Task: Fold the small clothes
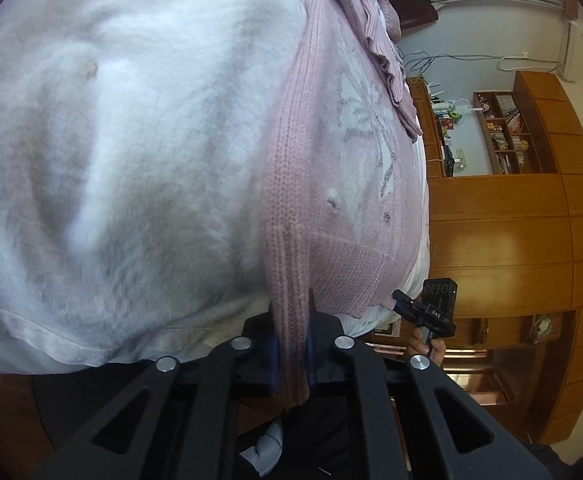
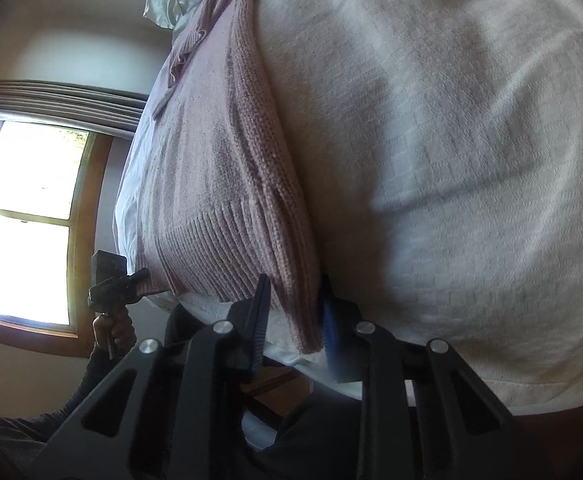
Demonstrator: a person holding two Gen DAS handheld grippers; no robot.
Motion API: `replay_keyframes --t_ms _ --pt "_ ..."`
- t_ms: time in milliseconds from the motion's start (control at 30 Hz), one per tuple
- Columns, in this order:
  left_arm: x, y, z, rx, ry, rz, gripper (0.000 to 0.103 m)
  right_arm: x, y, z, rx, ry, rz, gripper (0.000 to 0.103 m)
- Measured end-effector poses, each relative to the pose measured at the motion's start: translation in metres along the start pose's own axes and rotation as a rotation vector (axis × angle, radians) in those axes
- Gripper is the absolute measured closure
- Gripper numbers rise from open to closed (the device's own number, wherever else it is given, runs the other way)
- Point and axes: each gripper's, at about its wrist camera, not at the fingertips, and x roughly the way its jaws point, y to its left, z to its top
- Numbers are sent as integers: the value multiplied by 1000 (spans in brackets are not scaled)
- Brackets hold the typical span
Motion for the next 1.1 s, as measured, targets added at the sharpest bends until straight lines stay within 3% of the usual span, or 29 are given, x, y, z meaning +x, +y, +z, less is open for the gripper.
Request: replay_keyframes --t_ms 33,467,800,1100 --pt "0 -1 -1 -3 -8 -1 94 0 1 -1 -2 -3 1 94" --pt "-42 -36 -9 -2 -167 -242 96 -71 52 -10 -33 -169 155 96" --pt "-54 -78 33 -27 -214 -387 96 -103 79 22 -17 -260 236 96" --pt "-50 -78 92 -142 -279 -460 96 -111 89 82 22 -298 212 96"
